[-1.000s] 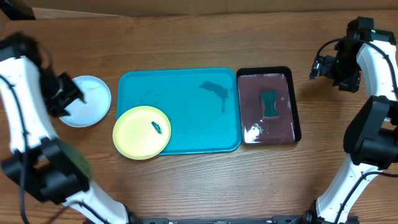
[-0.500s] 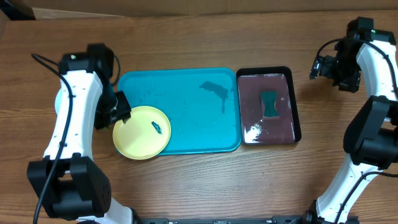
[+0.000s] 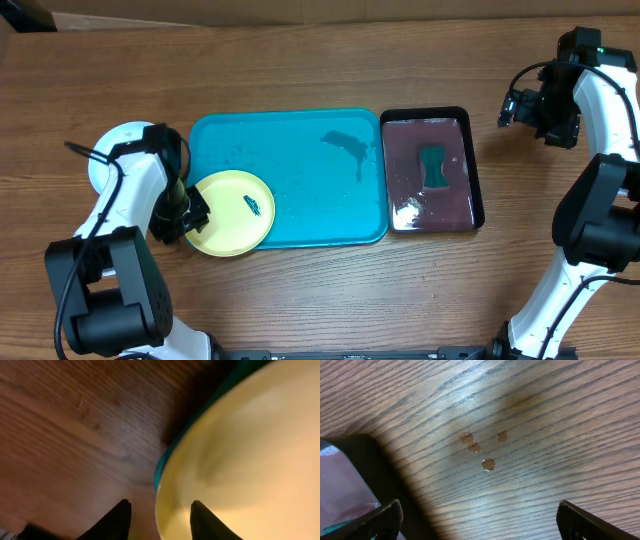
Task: Clean dirty plates on tray and stack at the side
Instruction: 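Move the left gripper to the yellow plate rim and grip it, then drag the yellow plate to the tray center with the left gripper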
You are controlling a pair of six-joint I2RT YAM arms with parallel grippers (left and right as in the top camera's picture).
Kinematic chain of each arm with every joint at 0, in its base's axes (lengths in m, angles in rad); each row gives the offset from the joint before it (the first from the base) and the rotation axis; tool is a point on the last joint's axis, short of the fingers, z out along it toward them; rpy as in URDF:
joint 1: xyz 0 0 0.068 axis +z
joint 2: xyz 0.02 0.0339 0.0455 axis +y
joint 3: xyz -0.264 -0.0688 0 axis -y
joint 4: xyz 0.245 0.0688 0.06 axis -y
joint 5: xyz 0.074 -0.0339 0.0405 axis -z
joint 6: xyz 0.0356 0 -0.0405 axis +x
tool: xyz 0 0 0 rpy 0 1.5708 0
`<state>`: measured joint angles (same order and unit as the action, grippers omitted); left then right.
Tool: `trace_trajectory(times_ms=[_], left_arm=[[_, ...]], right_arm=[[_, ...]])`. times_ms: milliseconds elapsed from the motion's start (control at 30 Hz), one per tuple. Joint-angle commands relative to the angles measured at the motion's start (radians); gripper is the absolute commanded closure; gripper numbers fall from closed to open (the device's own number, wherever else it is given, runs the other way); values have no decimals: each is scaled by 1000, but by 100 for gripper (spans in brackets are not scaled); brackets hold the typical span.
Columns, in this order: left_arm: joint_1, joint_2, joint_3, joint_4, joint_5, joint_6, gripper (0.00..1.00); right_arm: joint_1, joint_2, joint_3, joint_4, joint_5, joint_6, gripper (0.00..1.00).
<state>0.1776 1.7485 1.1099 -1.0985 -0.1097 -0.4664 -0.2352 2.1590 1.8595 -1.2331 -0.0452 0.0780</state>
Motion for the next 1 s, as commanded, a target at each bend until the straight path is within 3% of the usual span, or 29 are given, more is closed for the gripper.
trace_trajectory(times_ms=[0, 133, 467, 767, 967], left_arm=[[10, -2, -55, 59, 23, -20, 65], [4, -2, -71, 90, 79, -20, 96], [-67, -2, -71, 239, 398, 66, 96], [-243, -2, -71, 439, 382, -86, 96], [-329, -2, -71, 454, 224, -178, 96]], right_arm=[[-3, -25, 20, 3, 0, 4, 0], [-3, -25, 20, 3, 0, 3, 0], [-3, -25, 20, 3, 0, 4, 0], [-3, -25, 20, 3, 0, 4, 0], [-3, -25, 20, 3, 0, 4, 0]])
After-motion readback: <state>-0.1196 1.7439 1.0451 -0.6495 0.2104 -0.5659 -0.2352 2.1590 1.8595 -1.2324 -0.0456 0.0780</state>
